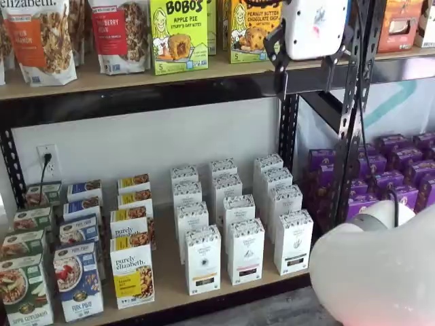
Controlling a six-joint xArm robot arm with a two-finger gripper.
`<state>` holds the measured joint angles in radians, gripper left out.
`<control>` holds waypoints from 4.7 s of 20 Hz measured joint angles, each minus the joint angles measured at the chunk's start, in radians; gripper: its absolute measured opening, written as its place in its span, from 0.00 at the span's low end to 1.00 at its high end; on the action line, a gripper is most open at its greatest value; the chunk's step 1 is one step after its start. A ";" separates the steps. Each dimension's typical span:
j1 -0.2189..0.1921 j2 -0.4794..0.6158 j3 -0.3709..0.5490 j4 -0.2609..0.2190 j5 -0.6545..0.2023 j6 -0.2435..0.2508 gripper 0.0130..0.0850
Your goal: Pick up the white box with a green strip in the middle, on the bottom shelf, the sixth box from the left
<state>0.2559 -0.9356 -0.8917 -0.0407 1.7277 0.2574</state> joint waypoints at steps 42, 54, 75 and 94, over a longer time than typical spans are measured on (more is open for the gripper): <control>-0.389 0.565 0.655 0.045 -1.290 -0.383 1.00; -0.370 0.898 0.572 0.062 -1.557 -0.386 1.00; -0.536 1.330 0.275 -0.306 -1.680 -0.186 1.00; -0.573 1.600 -0.068 -0.009 -1.607 -0.518 1.00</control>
<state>-0.3173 0.6644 -0.9598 -0.0498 0.1209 -0.2610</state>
